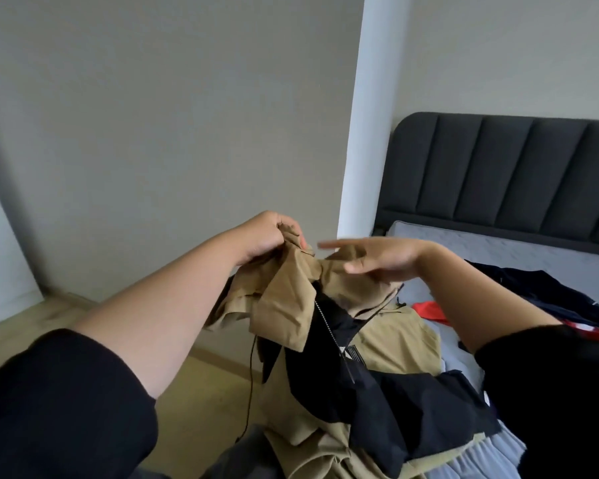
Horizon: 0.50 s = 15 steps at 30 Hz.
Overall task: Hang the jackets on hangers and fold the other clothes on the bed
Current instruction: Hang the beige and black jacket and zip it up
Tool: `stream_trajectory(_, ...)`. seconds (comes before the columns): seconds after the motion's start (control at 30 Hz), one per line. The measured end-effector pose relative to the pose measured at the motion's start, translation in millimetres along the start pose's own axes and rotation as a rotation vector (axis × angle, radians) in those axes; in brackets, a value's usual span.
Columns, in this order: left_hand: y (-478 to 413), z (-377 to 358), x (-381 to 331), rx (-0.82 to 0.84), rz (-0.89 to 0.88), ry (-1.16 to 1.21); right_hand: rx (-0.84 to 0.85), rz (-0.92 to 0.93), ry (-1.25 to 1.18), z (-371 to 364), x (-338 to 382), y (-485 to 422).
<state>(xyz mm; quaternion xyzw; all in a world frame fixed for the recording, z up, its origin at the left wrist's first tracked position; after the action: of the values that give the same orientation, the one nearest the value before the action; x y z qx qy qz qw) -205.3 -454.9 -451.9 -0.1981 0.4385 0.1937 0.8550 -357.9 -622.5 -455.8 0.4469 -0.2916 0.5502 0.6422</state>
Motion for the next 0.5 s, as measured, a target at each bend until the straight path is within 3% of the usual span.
stream_trajectory(0.07,-2,2,-2,-0.093,-0.018,-0.124,0.161,-0.04,-0.042,-4,-6,-4)
stream_trajectory(0.2,-1,-2,-2,-0.199,-0.055,-0.128,-0.193,-0.049,-0.056,-13,-17,-26)
stream_trajectory(0.3,-3,-7,-2,-0.277,-0.013,-0.029,-0.081,-0.104,-0.153,-21,-22,-30)
stream_trajectory(0.37,-6,-8,-2,-0.286,0.076,0.007,-0.091,-0.133,-0.041,-24,-24,-28)
stream_trajectory(0.43,-6,-7,-3,-0.232,0.143,0.014,-0.26,-0.11,0.174,-27,-26,-27)
stream_trajectory(0.5,-3,-8,-8,-0.076,0.183,0.114,-0.48,-0.041,0.304,-21,-25,-24)
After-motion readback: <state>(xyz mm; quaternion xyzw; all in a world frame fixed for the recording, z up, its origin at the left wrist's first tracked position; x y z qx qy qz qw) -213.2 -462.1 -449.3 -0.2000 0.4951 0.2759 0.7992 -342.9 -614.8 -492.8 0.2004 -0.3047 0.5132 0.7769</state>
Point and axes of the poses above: each hand's wrist, its own y-axis away from the middle knuckle, its own z-axis out of the back of the hand, x = y × z, the point moved 1 cm from there along -y, towards the middle knuckle
